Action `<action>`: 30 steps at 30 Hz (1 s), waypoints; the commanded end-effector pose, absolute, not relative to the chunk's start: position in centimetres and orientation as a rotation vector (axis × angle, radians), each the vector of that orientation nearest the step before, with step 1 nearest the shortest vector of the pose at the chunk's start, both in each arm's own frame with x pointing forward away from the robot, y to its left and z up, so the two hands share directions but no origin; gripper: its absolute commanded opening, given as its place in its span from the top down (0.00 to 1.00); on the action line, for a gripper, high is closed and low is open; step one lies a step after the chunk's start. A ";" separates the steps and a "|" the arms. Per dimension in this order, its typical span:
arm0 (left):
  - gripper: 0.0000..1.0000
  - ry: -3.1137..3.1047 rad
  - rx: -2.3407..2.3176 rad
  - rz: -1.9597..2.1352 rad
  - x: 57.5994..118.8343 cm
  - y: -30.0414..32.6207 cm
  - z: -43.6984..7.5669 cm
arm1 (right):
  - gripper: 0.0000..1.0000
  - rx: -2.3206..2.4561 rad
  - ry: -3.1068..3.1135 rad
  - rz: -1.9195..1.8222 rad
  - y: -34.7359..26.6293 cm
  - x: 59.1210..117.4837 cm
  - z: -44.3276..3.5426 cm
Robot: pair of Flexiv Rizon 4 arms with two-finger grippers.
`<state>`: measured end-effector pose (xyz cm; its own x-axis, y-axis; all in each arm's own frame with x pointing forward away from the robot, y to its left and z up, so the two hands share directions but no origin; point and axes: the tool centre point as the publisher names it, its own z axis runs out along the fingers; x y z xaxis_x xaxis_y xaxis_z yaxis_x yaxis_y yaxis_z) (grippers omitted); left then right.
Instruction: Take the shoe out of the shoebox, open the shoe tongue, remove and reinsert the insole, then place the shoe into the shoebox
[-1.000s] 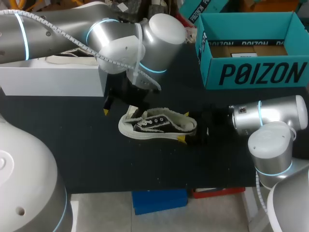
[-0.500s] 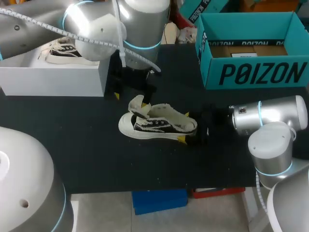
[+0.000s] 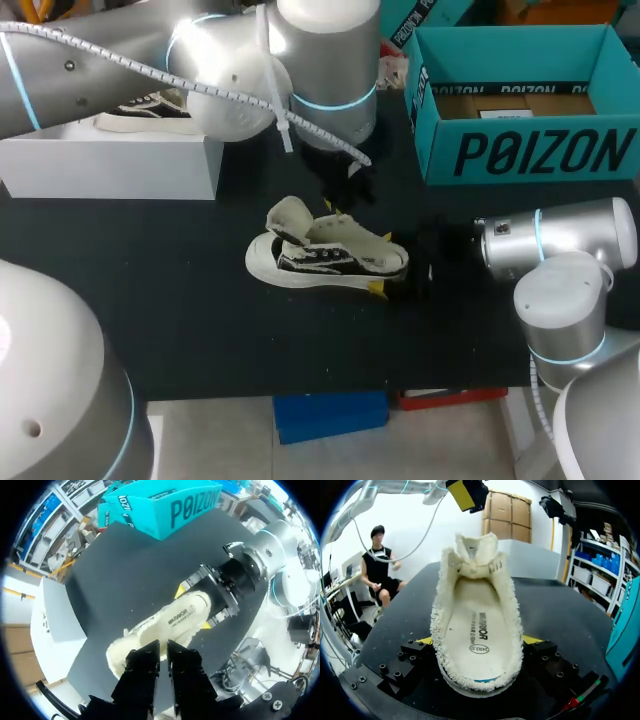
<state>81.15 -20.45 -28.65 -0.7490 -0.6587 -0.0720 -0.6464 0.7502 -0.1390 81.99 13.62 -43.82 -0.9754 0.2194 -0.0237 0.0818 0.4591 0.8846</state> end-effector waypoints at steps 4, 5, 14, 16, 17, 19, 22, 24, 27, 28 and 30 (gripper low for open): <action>1.00 2.884 0.567 -0.304 81.4 -20.7 -28.9 | 1.00 0.269 2.569 1.542 13.7 82.1 -44.0; 1.00 2.884 0.567 -0.304 81.4 -20.7 -28.9 | 1.00 0.269 2.569 1.542 13.7 82.1 -44.0; 1.00 3.031 0.865 -0.275 81.0 -20.8 -29.4 | 1.00 0.269 2.569 1.542 13.7 82.1 -44.0; 1.00 3.078 0.899 -0.252 81.5 -20.6 -29.4 | 1.00 0.269 2.569 1.542 13.7 82.1 -44.0; 1.00 3.116 0.948 -0.235 81.8 -20.5 -29.6 | 1.00 0.269 2.569 1.542 13.7 82.1 -44.0; 1.00 3.133 0.954 -0.167 82.4 -20.4 -29.9 | 1.00 0.269 2.569 1.542 13.7 82.1 -44.0; 1.00 3.197 1.008 -0.144 82.9 -20.3 -30.3 | 1.00 0.269 2.569 1.542 13.7 82.1 -44.0; 1.00 3.241 1.055 -0.122 83.1 -20.3 -30.7 | 1.00 0.269 2.569 1.542 13.7 82.1 -44.0; 1.00 3.278 1.077 -0.085 83.3 -20.4 -31.3 | 1.00 0.269 2.569 1.542 13.7 82.1 -44.0; 1.00 3.272 1.080 -0.081 83.3 -20.5 -31.5 | 1.00 0.269 2.569 1.542 13.7 82.1 -44.0; 1.00 3.299 1.081 -0.075 83.3 -20.7 -31.8 | 1.00 0.269 2.569 1.542 13.7 82.1 -44.0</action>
